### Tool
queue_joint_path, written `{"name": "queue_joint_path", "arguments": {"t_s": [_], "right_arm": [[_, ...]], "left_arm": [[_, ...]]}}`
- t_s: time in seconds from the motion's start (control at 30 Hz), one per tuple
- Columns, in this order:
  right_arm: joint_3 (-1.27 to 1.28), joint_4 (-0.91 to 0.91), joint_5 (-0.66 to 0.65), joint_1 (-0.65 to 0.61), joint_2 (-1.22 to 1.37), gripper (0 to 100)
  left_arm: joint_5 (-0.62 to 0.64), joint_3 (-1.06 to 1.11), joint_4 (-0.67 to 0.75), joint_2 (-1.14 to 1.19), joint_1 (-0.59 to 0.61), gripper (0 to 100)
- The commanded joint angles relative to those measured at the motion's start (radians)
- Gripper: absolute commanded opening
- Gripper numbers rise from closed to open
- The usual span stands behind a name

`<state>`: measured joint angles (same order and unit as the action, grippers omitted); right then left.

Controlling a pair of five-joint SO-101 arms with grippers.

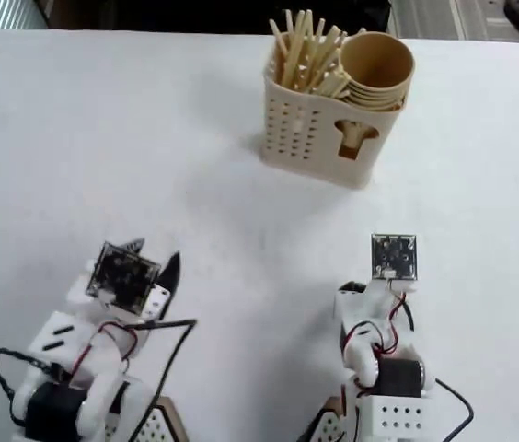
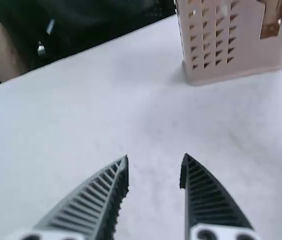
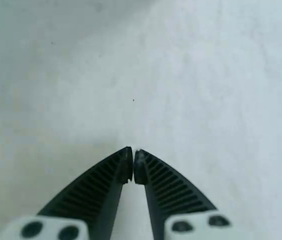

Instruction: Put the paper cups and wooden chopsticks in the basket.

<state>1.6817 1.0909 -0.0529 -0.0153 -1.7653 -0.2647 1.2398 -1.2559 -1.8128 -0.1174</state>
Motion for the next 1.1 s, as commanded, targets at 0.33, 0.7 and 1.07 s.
{"name": "queue_joint_path", "arguments": {"t_s": [0.33,0.7,1.07], "right_arm": [[0.011,-0.013,-0.006,-0.004,0.002,2.0],[0.011,-0.013,-0.008,-0.004,0.002,2.0],[0.011,-0.013,-0.008,-0.004,0.002,2.0]], "left_arm": [[-0.009,0.358,0.023,-0.005,0.056,17],[-0.155,0.454,0.015,-0.005,0.056,4],[-0.155,0.454,-0.026,-0.005,0.056,3]]}}
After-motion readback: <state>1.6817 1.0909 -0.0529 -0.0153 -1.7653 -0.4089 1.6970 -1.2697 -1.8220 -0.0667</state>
